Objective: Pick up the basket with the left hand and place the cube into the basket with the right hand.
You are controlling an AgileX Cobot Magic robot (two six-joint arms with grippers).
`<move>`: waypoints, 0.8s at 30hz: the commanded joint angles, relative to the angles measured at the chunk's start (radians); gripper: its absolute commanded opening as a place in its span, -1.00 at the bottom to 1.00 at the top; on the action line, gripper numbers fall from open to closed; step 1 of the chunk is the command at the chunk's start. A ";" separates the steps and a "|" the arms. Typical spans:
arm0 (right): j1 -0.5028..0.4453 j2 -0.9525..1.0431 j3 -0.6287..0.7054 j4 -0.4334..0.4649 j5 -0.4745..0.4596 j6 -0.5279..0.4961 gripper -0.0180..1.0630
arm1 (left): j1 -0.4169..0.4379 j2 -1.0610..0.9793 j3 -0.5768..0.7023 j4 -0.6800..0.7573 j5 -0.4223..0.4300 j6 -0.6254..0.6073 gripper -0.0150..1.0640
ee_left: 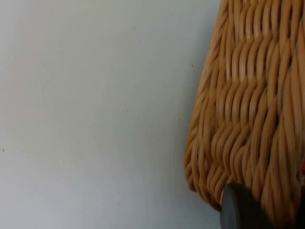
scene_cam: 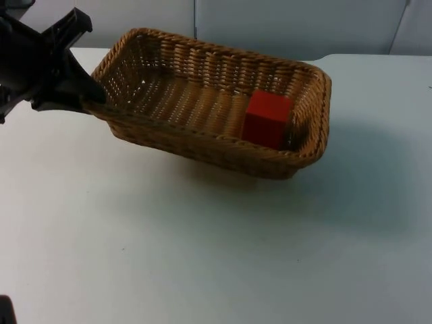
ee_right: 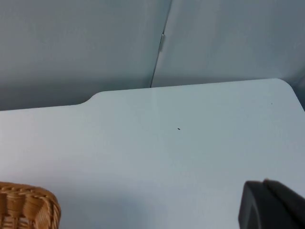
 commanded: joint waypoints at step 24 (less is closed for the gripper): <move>-0.005 -0.009 -0.003 0.007 0.000 0.001 -0.97 | -0.054 0.141 0.001 -0.056 0.028 0.139 -0.25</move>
